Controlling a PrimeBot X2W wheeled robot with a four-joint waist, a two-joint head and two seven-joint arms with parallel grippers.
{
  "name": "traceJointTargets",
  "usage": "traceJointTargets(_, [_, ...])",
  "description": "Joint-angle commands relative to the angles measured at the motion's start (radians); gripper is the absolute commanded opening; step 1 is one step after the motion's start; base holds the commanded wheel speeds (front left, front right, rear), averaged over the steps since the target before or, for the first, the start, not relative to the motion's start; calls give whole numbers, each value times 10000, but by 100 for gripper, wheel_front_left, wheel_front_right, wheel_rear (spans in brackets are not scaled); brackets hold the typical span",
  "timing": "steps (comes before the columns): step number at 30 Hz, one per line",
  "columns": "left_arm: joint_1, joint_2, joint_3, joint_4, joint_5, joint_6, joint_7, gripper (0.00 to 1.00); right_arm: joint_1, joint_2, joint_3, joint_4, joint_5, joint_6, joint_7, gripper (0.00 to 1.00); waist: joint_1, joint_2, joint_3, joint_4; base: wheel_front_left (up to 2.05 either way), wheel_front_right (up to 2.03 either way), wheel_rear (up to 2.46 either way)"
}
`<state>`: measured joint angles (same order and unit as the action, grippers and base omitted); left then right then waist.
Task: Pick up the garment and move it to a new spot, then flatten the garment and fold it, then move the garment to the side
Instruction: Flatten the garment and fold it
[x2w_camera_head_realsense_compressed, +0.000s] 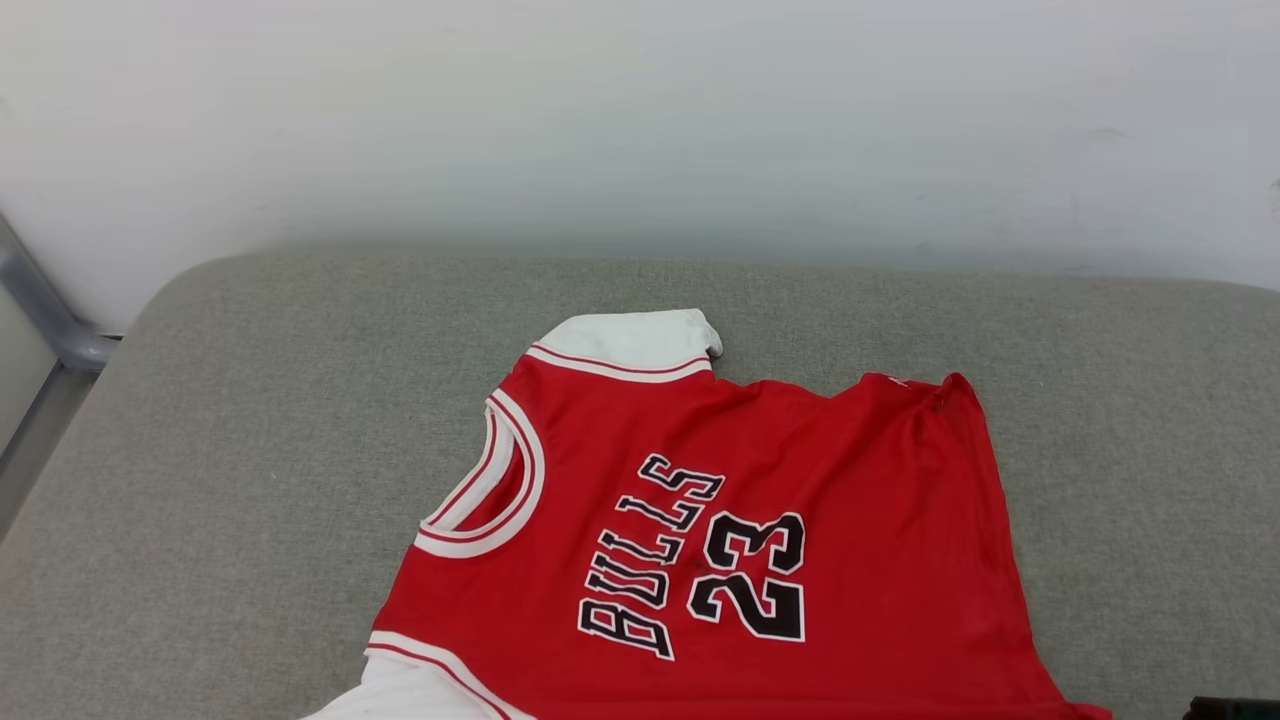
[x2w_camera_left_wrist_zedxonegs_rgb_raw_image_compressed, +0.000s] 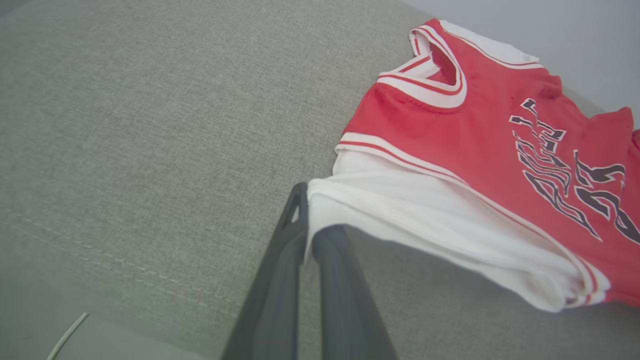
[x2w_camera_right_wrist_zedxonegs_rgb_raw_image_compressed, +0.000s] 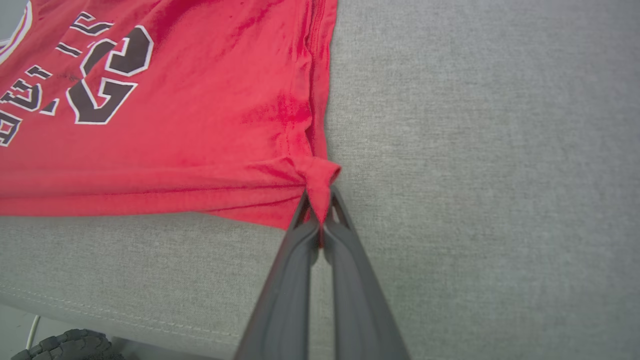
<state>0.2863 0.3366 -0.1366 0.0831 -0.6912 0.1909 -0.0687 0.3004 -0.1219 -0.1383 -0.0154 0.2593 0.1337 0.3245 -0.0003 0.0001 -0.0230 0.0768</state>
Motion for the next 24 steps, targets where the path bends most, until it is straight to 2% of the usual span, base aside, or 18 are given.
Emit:
traceJointTargets(1, [245,206,205,-285,-26,264,115,0,235,-14,-250,-222,-106,-56,176,0,3,-1,-20,-8,0,0,0])
traceJointTargets(6, [323,426,89,-1520,93,470,613,0,276,39,-335,-896,-206,-53,683,0,3,-1,23,-65,0,0,0])
traceJointTargets(11, [-727,597,-232,-2096,155,217,1110,0,-417,-174,-56,-1402,-279,-42,1323,0,3,-1,395,-151,0,0,0])
traceJointTargets(16, [-2141,653,-602,-1638,171,-236,1471,0,-1566,-487,402,-1363,-337,-39,1887,0,3,-1,1083,-337,0,0,0])
traceJointTargets(24, [-4081,494,-1092,158,-25,-1054,1908,0,-3315,-864,1322,-169,-282,-36,2152,0,3,-1,2171,-477,0,0,0])
